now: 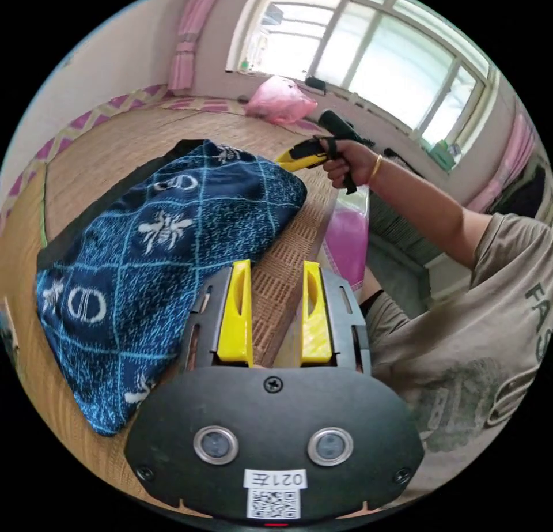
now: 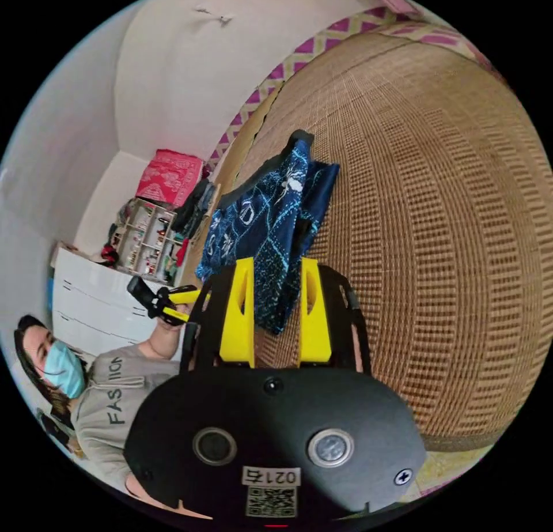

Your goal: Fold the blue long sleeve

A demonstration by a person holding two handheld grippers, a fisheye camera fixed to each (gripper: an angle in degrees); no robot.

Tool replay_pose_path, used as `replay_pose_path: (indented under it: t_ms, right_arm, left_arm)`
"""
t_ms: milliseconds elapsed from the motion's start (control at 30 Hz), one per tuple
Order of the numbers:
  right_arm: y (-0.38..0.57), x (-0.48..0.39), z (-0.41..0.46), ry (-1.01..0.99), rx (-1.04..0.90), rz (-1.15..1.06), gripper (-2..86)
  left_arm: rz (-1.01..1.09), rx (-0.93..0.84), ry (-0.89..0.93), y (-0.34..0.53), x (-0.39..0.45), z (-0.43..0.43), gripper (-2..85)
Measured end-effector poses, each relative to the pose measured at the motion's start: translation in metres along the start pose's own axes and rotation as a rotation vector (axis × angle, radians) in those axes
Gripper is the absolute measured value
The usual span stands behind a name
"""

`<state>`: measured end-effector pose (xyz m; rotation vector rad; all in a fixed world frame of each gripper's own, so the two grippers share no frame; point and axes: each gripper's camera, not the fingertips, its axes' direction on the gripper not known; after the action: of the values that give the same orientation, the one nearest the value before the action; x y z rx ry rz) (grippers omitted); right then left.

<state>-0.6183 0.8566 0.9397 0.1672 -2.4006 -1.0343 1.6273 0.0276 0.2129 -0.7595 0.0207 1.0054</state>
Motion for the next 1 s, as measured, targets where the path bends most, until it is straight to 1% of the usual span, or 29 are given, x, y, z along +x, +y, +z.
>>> replay_pose_path:
  t_ms: [67, 100, 167, 267, 367, 433, 533, 633, 667, 733, 833, 900, 967, 1000]
  right_arm:
    - [0.011, 0.027, 0.006, -0.117, -0.002, 0.033, 11.7]
    - [0.022, 0.040, 0.007, -0.156, 0.003, 0.037, 11.6]
    - [0.038, 0.055, 0.010, -0.172, -0.009, 0.039, 11.2]
    - [0.061, 0.071, 0.027, -0.197, -0.063, 0.017, 9.7]
    - [0.073, 0.081, 0.057, -0.213, -0.123, 0.004, 5.8]
    - [0.075, 0.088, 0.069, -0.185, -0.115, 0.014, 2.4]
    - [0.074, 0.105, 0.088, -0.192, -0.119, 0.037, 0.6]
    - [0.080, 0.121, 0.087, -0.321, -0.055, 0.070, -0.1]
    - [0.083, 0.122, 0.083, -0.341, -0.033, 0.070, -0.3]
    - [0.089, 0.116, 0.076, -0.311, -0.016, 0.046, -0.4]
    - [0.098, 0.101, 0.069, -0.307, -0.003, 0.008, -0.5]
    - [0.110, 0.086, 0.066, -0.284, 0.001, -0.021, -0.5]
    - [0.122, 0.077, 0.064, -0.279, 0.009, -0.035, -0.5]
    - [0.131, 0.071, 0.064, -0.277, 0.012, -0.047, -0.5]
  left_arm:
    - [0.098, -0.022, -0.077, -0.030, 0.051, 0.015, 12.5]
    - [0.122, -0.026, -0.087, -0.037, 0.063, 0.018, 12.6]
    - [0.200, -0.027, -0.148, -0.064, 0.105, 0.029, 12.8]
    - [0.262, -0.036, -0.213, -0.092, 0.144, 0.040, 12.9]
    - [0.275, -0.055, -0.249, -0.112, 0.167, 0.048, 12.8]
    - [0.272, -0.070, -0.266, -0.122, 0.178, 0.051, 12.8]
    - [0.238, -0.097, -0.249, -0.137, 0.192, 0.052, 12.7]
    - [0.215, -0.072, -0.259, -0.146, 0.209, 0.040, 12.1]
    - [0.217, -0.040, -0.269, -0.149, 0.220, 0.031, 11.8]
    - [0.227, -0.001, -0.298, -0.154, 0.241, 0.021, 11.6]
    - [0.267, 0.046, -0.393, -0.163, 0.285, 0.011, 11.8]
    - [0.321, 0.083, -0.499, -0.163, 0.322, 0.007, 11.8]
    - [0.414, 0.115, -0.649, -0.153, 0.374, 0.005, 11.6]
    - [0.430, 0.123, -0.681, -0.149, 0.387, 0.003, 11.5]
